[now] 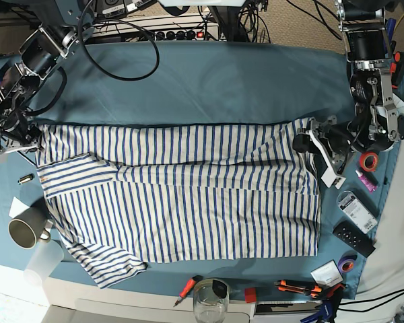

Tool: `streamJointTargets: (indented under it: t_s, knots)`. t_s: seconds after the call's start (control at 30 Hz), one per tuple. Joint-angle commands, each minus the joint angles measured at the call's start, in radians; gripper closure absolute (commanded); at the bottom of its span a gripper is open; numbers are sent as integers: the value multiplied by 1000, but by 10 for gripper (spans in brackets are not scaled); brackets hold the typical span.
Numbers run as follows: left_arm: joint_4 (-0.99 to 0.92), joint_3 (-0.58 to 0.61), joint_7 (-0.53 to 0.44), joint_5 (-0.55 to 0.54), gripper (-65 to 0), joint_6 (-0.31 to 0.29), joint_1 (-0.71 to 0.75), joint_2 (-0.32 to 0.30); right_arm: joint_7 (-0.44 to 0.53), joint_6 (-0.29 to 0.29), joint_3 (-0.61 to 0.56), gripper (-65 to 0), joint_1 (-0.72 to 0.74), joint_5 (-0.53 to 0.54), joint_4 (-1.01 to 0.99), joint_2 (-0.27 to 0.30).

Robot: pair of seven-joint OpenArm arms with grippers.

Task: Fold the T-shirt properly
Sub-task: 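Grasp the folded shirt's side edges and pull them outward with both grippers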

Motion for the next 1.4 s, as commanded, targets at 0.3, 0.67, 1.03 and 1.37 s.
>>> streamJointTargets:
  t_s: [0.3,0.67,1.03,1.37]
  knots:
    - [20,-5,11,62,0,-7,-19,-14,-160,-13,1,0,-5,-25,24,16]
    - [24,-5,32,53,0,-7,-19,-100,-283,6,3,0,-6,100,260,43]
    - [25,-109,72,-49,0,-37,36,-167,-362,21,3,0,-108,179,260,53]
    - [101,-220,93,-113,0,-64,201,-166,-378,37,3,0,-200,221,303,51]
